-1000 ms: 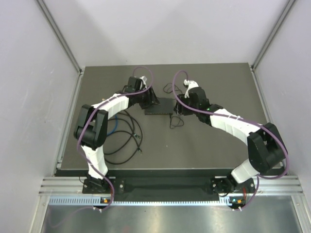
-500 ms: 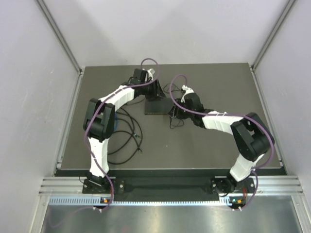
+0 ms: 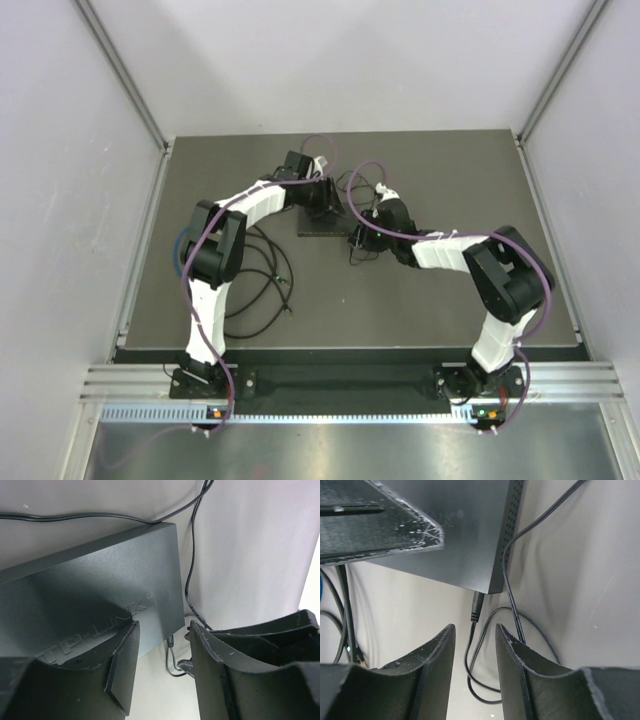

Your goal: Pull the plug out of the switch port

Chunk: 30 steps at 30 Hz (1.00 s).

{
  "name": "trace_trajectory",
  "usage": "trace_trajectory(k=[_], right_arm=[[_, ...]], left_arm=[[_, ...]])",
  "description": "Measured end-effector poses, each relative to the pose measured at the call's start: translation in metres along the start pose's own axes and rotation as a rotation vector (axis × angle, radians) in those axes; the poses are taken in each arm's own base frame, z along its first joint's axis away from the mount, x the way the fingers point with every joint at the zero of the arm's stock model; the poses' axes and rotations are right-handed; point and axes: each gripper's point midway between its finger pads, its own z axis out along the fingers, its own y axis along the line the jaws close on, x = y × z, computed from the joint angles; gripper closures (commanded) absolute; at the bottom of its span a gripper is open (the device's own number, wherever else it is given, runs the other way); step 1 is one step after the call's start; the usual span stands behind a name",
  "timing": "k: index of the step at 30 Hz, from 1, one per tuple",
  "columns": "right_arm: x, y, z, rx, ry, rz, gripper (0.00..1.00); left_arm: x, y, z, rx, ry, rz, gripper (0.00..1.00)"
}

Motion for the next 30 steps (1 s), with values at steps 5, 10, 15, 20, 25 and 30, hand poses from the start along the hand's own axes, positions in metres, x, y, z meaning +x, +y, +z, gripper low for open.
trace_trajectory(k=[5, 10, 15, 20, 25, 30], right_arm=[[0.004, -0.003, 0.005, 0.006, 0.005, 0.012, 0.65], [0.007, -0.006, 0.013, 0.01, 0.004, 0.033, 0.68], [0.006, -0.006, 0.018, 0.005, -0.013, 0.058, 0.72], [0.003, -0.005, 0.022, 0.001, -0.023, 0.07, 0.75], [-0.003, -0.006, 0.027, -0.005, -0.022, 0.094, 0.78], [-0.008, -0.008, 0.033, -0.022, -0.011, 0.125, 0.87]], left_arm=[[0.0, -0.001, 0.001, 0.007, -0.003, -0.002, 0.5], [0.0, 0.0, 0.002, 0.015, -0.008, -0.006, 0.5], [-0.001, -0.001, 0.003, 0.017, -0.014, -0.008, 0.51], [-0.002, 0.002, -0.003, -0.027, -0.042, 0.018, 0.45], [-0.001, 0.012, -0.022, -0.17, -0.066, 0.088, 0.44], [-0.003, 0.014, -0.044, -0.284, -0.097, 0.174, 0.41]])
